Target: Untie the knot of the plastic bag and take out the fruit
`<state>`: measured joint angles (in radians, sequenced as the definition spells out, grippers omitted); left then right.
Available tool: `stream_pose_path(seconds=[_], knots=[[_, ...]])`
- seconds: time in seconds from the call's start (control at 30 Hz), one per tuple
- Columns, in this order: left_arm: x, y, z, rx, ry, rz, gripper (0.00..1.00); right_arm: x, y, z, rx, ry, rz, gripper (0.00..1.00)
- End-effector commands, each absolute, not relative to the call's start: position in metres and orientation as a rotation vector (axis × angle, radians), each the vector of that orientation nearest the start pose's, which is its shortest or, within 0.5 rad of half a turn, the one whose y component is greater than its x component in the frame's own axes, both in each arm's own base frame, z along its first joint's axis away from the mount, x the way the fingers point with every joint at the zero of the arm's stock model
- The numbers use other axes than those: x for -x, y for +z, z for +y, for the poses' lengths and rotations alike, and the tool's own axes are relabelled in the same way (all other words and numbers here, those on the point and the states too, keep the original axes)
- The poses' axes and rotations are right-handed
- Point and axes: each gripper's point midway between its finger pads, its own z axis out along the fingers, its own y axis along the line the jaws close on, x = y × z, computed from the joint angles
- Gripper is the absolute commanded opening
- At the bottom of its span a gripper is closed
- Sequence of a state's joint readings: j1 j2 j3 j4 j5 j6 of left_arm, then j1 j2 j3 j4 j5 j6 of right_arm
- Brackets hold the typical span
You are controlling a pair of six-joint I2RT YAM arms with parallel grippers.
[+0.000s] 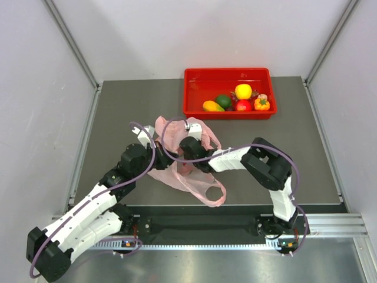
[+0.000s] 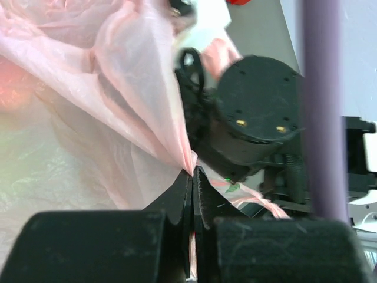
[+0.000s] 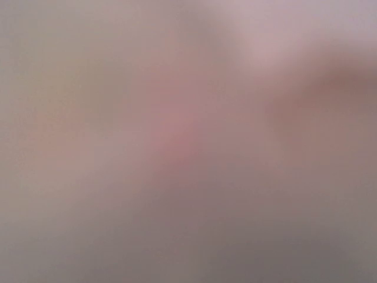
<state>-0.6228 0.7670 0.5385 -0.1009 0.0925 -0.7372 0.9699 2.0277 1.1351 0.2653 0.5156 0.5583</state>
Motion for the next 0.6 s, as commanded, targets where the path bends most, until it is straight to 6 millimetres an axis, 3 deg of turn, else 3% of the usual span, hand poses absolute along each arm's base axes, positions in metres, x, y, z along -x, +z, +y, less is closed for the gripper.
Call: stream_pose_path(seconds=[0.0, 0.03, 0.07, 0.2, 0.23, 0.3, 0.4, 0.43, 0.57], knots=[[-0.217, 0.198, -0.214, 0.023, -1.0, 2.008, 0.0, -0.344, 0.046, 0.339, 0.154, 0.213, 2.089, 0.0], [-0.217, 0.197, -0.213, 0.025, -0.997, 2.009, 0.0, -0.343, 0.063, 0.336, 0.179, 0.221, 2.059, 0.0], [-0.217, 0.197, -0.212, 0.028, -0.993, 2.008, 0.0, -0.335, 0.059, 0.327, 0.214, 0.213, 2.071, 0.0], [-0.218, 0.195, -0.211, 0.042, -0.983, 2.009, 0.0, -0.309, 0.084, 0.317, 0.352, 0.308, 2.035, 0.0], [-0.219, 0.197, -0.211, 0.044, -0.989, 2.0, 0.0, -0.302, 0.099, 0.313, 0.388, 0.328, 2.02, 0.0], [-0.221, 0.198, -0.213, 0.046, -0.992, 1.997, 0.0, -0.283, 0.1, 0.312, 0.486, 0.401, 2.041, 0.0], [-0.224, 0.199, -0.214, 0.05, -0.99, 1.996, 0.0, -0.25, 0.109, 0.31, 0.668, 0.498, 2.084, 0.0], [-0.226, 0.201, -0.216, 0.049, -0.993, 1.99, 0.0, -0.226, 0.112, 0.312, 0.791, 0.593, 2.102, 0.0], [-0.23, 0.2, -0.22, 0.05, -0.995, 2.001, 0.0, -0.179, 0.127, 0.303, 1.029, 0.733, 2.153, 0.0]])
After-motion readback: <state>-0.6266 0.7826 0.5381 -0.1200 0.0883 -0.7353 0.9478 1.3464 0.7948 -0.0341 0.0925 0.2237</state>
